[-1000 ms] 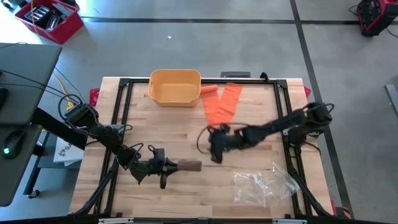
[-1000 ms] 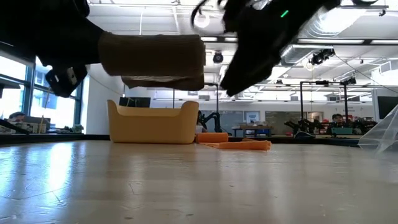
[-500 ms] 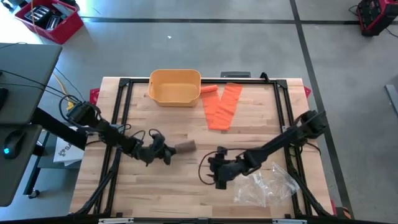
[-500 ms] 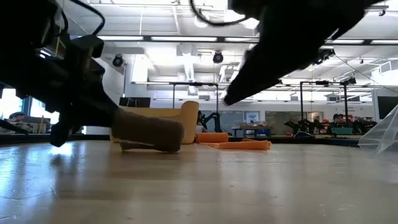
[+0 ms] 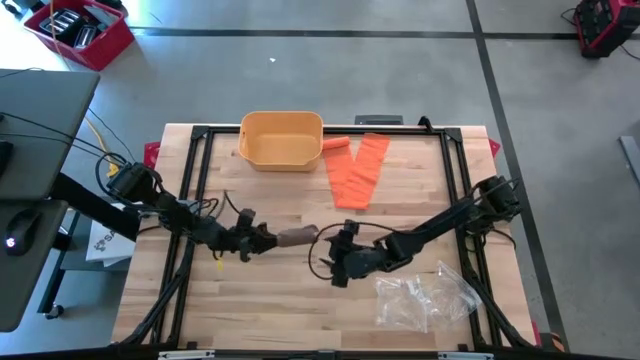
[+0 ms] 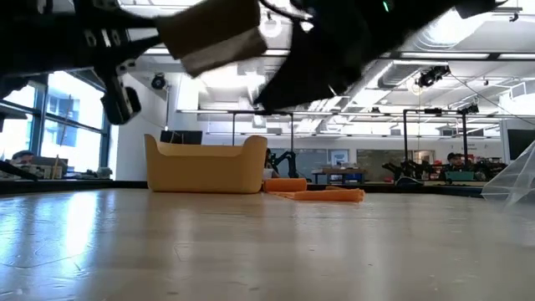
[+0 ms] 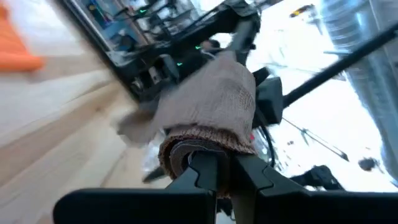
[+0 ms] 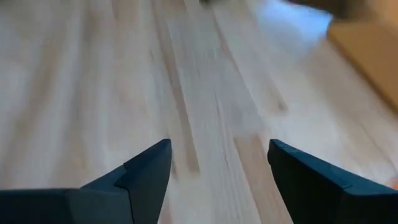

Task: Roll bandage
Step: Roll the brown bandage

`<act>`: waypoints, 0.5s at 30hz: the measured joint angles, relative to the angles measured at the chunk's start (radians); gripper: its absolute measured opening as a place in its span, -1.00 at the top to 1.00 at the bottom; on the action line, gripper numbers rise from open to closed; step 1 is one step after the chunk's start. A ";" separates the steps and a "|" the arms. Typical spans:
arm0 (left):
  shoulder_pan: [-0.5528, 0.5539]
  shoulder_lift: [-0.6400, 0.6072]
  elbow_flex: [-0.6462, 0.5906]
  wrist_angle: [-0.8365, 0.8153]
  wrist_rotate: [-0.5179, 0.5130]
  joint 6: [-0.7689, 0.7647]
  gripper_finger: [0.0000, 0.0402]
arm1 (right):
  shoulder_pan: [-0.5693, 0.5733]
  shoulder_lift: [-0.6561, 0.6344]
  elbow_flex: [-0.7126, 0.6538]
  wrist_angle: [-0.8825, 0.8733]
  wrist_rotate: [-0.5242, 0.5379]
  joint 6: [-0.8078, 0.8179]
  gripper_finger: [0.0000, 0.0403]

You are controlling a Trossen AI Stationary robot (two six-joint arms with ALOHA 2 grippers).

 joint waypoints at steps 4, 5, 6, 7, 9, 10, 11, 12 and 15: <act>-0.002 -0.022 0.032 0.001 0.044 0.040 0.95 | 0.015 0.000 0.000 0.269 0.073 -0.140 -0.22; -0.002 -0.021 0.040 -0.001 0.056 0.046 0.95 | 0.016 0.000 0.000 0.328 0.098 -0.173 -0.21; -0.001 -0.022 0.051 -0.004 0.072 0.052 0.95 | 0.014 -0.001 0.000 0.376 0.128 -0.199 -0.20; -0.001 -0.024 0.063 -0.001 0.092 0.061 0.95 | 0.010 -0.002 0.001 0.405 0.150 -0.216 -0.19; -0.002 -0.025 0.082 -0.001 0.119 0.080 0.95 | 0.002 -0.002 0.001 0.421 0.178 -0.236 -0.17; -0.002 -0.024 0.090 -0.001 0.130 0.084 0.95 | -0.002 -0.002 0.001 0.418 0.177 -0.231 -0.17; -0.002 -0.024 0.099 -0.001 0.139 0.091 0.95 | -0.006 -0.002 0.001 0.411 0.168 -0.221 -0.17; -0.002 -0.024 0.107 0.000 0.148 0.097 0.95 | -0.009 -0.002 0.001 0.404 0.160 -0.210 -0.17; -0.002 -0.024 0.115 -0.001 0.167 0.112 0.95 | -0.003 -0.002 0.000 0.372 0.159 -0.201 -0.17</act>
